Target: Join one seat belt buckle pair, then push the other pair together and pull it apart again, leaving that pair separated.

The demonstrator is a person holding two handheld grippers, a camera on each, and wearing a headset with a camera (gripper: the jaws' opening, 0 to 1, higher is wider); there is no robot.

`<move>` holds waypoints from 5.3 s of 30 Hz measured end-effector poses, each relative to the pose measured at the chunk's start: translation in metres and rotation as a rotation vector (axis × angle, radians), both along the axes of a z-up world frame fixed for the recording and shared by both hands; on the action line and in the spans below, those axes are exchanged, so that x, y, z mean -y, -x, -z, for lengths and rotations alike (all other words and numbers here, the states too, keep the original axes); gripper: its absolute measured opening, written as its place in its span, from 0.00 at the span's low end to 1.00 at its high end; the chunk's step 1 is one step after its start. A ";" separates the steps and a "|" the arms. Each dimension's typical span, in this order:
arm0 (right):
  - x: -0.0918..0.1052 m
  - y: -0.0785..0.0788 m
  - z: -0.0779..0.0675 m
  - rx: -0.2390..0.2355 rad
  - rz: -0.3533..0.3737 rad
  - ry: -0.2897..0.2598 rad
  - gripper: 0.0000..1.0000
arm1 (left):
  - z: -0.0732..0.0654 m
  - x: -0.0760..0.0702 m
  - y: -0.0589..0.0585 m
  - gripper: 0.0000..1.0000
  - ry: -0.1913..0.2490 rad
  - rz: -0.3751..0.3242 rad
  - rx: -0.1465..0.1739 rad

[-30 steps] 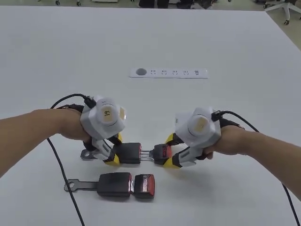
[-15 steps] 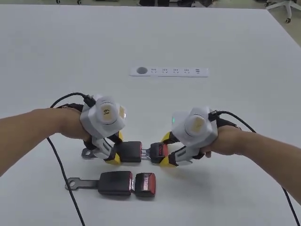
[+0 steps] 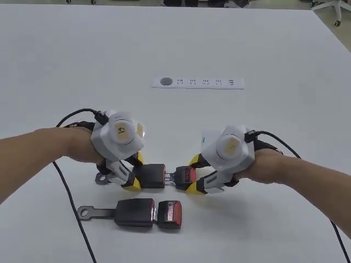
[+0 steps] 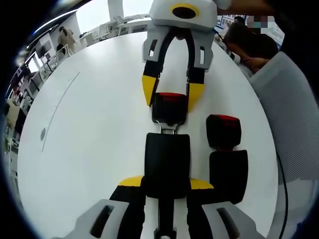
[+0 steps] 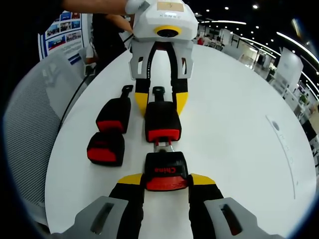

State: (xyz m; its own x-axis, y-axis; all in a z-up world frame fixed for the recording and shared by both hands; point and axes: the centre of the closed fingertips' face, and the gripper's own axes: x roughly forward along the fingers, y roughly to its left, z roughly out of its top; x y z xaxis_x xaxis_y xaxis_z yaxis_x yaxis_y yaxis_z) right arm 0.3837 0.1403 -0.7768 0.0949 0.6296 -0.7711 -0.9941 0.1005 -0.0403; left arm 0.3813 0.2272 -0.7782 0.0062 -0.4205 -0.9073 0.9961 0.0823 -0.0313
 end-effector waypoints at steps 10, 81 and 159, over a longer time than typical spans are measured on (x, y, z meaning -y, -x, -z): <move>-0.002 -0.001 0.001 0.003 -0.013 -0.001 0.30 | 0.002 -0.001 -0.001 0.32 0.022 0.006 0.005; -0.019 0.002 0.000 -0.003 -0.021 0.063 0.30 | 0.002 0.001 0.002 0.32 -0.030 0.023 0.011; 0.061 0.002 0.003 -0.023 0.000 0.109 0.33 | 0.003 -0.001 0.000 0.33 -0.087 0.043 0.008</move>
State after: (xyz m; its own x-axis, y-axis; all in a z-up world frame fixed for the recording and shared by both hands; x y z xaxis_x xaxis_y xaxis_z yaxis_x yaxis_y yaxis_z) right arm 0.3821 0.0792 -0.7802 0.0764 0.5418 -0.8370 -0.9949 0.0970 -0.0281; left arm 0.3810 0.2280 -0.7808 -0.0030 -0.3400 -0.9404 0.9989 0.0420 -0.0183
